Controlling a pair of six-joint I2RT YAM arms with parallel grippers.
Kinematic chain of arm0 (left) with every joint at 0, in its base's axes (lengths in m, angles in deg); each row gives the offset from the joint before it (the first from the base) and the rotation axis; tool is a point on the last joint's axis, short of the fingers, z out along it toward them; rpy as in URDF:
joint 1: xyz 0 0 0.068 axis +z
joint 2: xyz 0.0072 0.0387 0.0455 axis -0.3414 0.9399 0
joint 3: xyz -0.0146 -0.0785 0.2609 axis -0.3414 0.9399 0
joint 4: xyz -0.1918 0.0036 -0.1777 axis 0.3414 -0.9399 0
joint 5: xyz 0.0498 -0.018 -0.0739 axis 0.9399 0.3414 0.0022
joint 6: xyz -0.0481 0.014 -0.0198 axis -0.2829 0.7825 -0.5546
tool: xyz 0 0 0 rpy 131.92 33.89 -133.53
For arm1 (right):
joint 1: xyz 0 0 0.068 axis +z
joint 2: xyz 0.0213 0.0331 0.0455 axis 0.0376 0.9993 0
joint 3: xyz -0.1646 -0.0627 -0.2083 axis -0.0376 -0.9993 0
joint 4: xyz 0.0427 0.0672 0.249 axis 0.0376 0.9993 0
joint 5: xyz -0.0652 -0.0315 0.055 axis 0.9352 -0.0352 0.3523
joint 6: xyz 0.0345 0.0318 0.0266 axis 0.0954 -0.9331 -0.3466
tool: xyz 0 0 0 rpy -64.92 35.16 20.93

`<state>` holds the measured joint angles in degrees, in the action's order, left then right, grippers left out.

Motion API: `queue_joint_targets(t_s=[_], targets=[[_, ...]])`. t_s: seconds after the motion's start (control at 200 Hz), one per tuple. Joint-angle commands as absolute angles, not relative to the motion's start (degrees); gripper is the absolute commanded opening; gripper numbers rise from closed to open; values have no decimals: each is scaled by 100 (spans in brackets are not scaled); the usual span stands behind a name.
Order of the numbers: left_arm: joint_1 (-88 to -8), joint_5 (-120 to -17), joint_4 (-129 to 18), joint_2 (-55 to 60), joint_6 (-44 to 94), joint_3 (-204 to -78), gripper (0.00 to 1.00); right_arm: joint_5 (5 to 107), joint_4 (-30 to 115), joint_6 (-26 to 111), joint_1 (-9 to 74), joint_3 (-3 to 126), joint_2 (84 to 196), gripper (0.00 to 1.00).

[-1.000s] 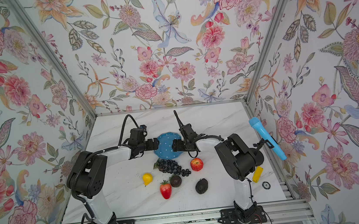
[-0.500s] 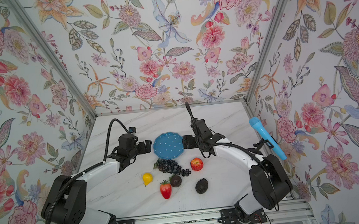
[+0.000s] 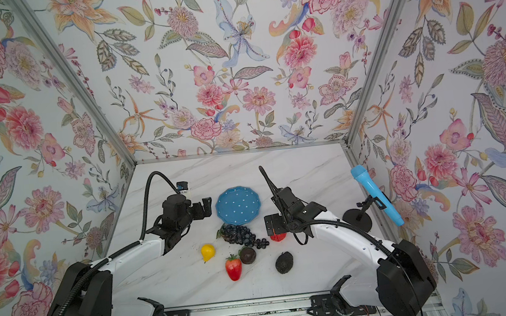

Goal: Arrange fruit in a fruit bowl
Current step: Pick up the fruit from the center of the table.

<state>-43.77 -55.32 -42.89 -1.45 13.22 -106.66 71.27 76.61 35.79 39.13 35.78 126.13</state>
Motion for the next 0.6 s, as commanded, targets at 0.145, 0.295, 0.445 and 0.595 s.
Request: queue_joint_targets(t_s=[0.145, 0.295, 0.445, 0.595], targets=[[-4405, -5334, -4144, -149, 1433, -10512, 98, 7155, 7807, 3409, 4184, 3557, 13059, 99], [-4406, -5337, -4095, -198, 1398, -10447, 99, 7206, 7782, 3361, 4259, 3613, 13317, 100], [-4403, -5341, -4056, -183, 1396, -10426, 99, 7287, 7759, 3358, 4258, 3617, 13490, 100], [-4404, -5368, -4038, -137, 1387, -10445, 99, 7320, 7710, 3374, 4232, 3711, 13709, 95]])
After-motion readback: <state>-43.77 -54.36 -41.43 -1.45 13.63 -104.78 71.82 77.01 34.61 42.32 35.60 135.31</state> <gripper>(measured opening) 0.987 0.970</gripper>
